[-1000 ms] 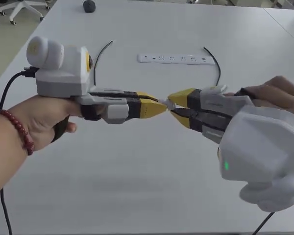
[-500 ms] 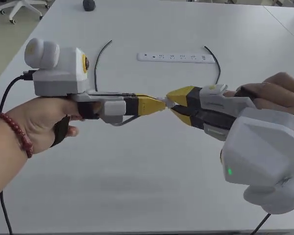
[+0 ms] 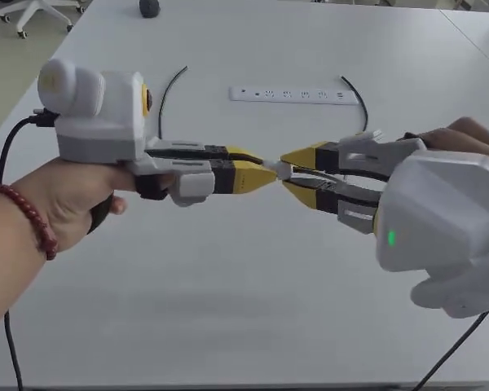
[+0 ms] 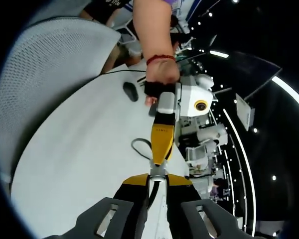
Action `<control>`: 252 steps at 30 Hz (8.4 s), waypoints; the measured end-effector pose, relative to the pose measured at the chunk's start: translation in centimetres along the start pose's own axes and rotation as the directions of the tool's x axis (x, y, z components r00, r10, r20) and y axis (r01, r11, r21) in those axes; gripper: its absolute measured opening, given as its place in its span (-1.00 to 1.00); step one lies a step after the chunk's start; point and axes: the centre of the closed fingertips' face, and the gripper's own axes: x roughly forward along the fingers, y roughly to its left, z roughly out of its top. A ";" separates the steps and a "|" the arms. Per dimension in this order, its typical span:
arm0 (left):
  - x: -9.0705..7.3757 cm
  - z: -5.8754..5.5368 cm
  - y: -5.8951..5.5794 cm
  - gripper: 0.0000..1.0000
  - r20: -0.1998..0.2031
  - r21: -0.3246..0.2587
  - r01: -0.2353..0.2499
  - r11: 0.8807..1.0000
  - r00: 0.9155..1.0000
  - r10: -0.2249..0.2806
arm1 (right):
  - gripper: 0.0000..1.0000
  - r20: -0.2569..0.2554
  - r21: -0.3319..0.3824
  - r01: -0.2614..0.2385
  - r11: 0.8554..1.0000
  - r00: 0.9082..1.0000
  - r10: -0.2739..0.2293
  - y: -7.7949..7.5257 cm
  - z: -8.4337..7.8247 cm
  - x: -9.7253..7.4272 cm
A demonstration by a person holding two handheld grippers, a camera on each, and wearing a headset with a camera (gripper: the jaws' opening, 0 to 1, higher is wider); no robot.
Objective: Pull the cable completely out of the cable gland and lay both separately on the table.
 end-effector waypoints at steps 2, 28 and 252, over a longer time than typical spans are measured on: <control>0.0 0.2 0.0 -0.69 0.009 -0.021 0.005 1.000 1.000 -0.005 | -0.86 -0.005 -0.086 0.020 0.996 1.000 -0.021 -0.2 0.1 -0.1; -0.5 0.0 0.1 -0.69 0.001 0.036 -0.016 0.999 1.000 0.016 | -0.84 -0.025 0.097 0.023 0.995 0.999 -0.021 -0.5 -1.5 -0.6; 0.0 -0.8 1.7 -0.69 -0.082 0.299 -0.077 0.951 0.991 0.107 | -1.00 -0.205 0.645 -0.120 0.755 0.924 0.322 9.7 -12.2 -2.2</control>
